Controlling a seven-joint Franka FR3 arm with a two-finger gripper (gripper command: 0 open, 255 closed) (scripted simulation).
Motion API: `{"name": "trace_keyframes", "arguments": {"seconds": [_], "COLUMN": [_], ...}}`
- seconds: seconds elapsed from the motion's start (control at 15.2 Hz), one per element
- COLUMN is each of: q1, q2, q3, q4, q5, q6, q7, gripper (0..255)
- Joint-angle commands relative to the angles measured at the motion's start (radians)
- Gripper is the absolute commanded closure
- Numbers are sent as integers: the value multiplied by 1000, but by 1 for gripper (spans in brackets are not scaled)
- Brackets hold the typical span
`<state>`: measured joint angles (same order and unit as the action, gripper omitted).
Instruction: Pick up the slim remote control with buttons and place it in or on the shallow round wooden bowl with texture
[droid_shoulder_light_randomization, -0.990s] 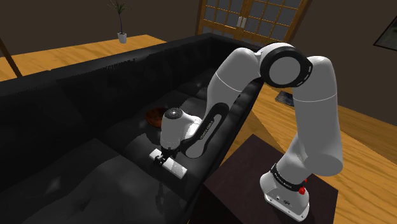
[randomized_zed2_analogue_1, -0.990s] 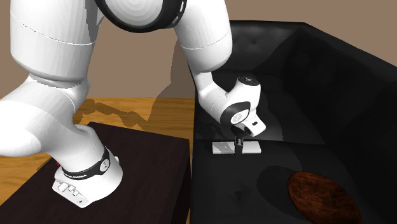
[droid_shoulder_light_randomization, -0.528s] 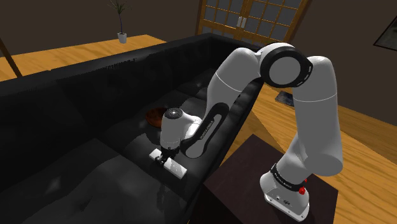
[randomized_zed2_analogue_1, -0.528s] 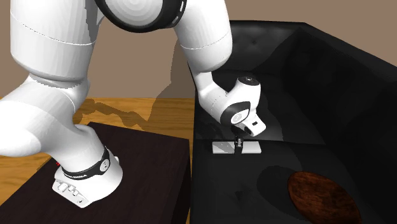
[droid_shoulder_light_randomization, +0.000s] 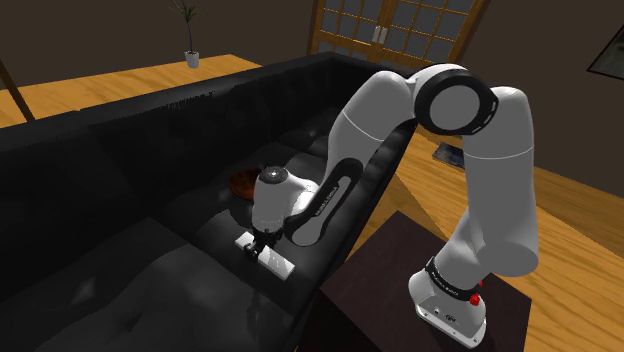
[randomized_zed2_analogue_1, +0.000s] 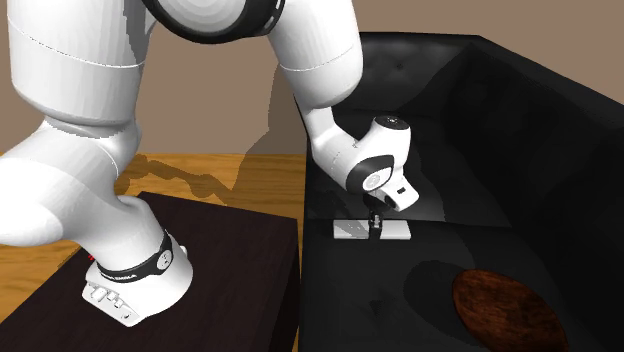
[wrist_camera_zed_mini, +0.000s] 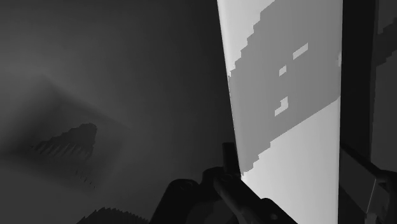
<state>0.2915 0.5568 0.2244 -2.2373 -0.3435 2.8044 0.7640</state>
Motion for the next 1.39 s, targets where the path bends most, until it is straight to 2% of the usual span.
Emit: {"name": "trace_keyframes", "arguments": {"seconds": [0.0, 1.32], "q1": [-11, -107], "q2": [-25, -277], "q3": [14, 140], "q4": [-7, -48], "q5": [11, 165], "q6": [-19, -224], "q7": [-9, -121], "gripper": [255, 255]}}
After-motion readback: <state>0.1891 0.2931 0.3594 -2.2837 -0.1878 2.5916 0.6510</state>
